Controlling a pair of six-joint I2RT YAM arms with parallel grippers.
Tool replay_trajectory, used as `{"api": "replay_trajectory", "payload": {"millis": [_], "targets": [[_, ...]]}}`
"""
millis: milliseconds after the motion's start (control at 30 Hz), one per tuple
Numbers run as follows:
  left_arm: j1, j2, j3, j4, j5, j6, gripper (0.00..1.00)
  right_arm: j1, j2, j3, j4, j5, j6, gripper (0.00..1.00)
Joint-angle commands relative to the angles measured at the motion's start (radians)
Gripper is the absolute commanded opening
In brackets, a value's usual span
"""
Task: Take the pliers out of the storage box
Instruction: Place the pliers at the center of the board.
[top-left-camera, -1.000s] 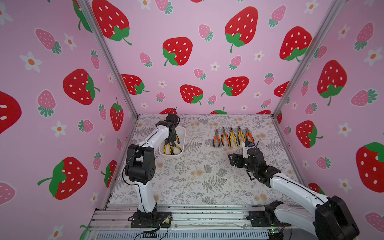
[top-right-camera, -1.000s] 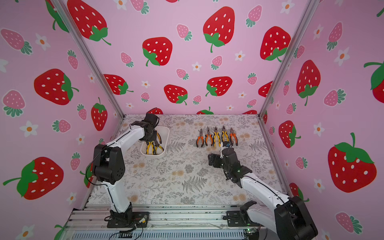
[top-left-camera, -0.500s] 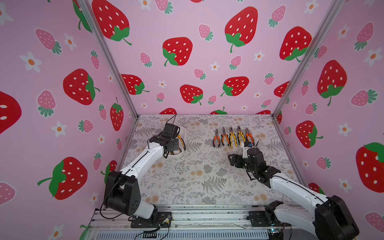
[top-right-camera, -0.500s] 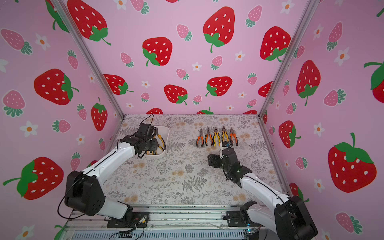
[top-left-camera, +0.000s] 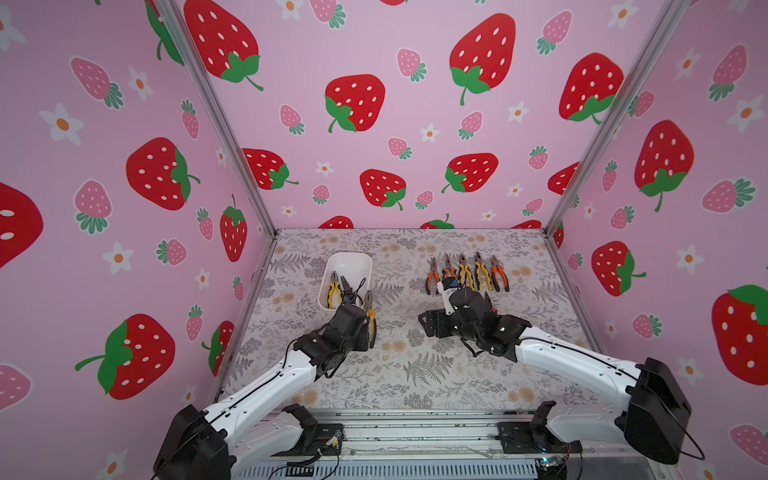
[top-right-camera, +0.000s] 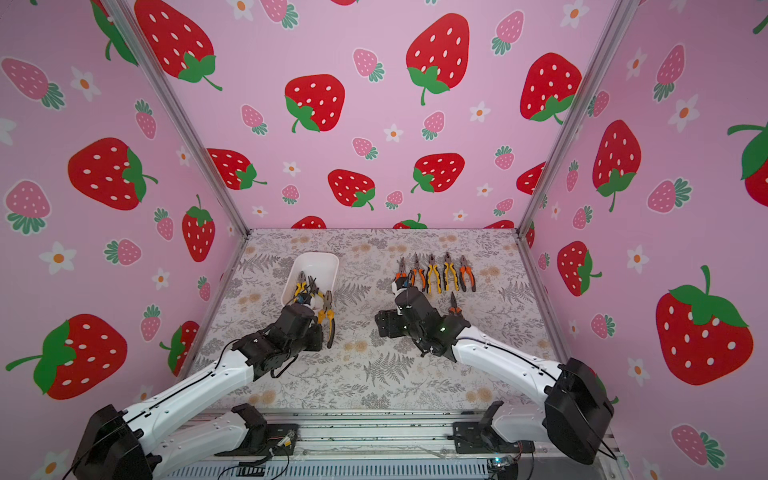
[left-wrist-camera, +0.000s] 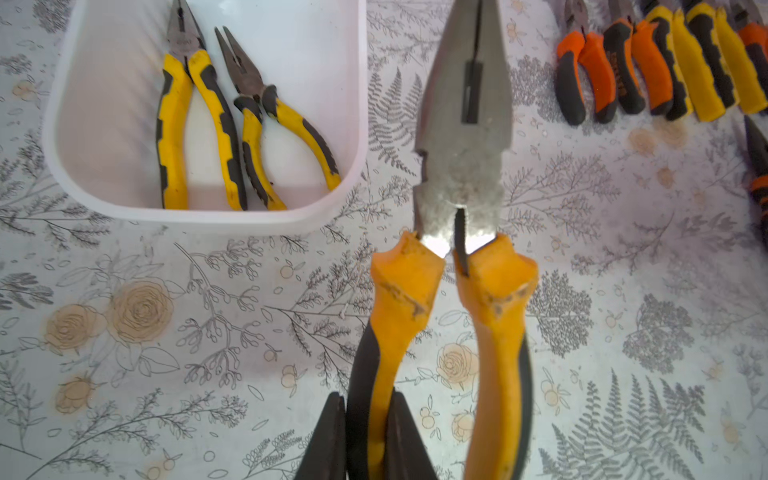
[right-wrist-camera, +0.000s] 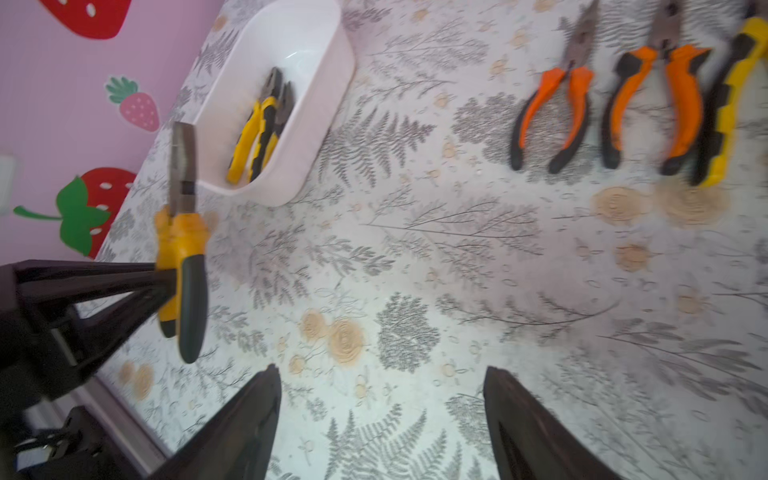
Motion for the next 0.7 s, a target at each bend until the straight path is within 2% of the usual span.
{"api": "replay_trajectory", "payload": {"millis": [0, 233, 467, 667], "targets": [[-0.057, -0.036, 0.005, 0.074, -0.104, -0.044, 0.0, 0.071, 0.088, 0.083, -0.107, 0.01, 0.065, 0.82], [-0.119, -0.008, 0.017, 0.074, -0.158, -0.032, 0.0, 0.142, 0.198, 0.16, -0.103, 0.014, 0.13, 0.82], [-0.22, 0.031, 0.043, 0.068, -0.241, -0.005, 0.0, 0.147, 0.193, 0.236, -0.12, 0.052, 0.118, 0.79], [-0.306, 0.019, 0.045, 0.065, -0.339, 0.01, 0.0, 0.124, 0.218, 0.418, -0.273, 0.158, 0.204, 0.65]]}}
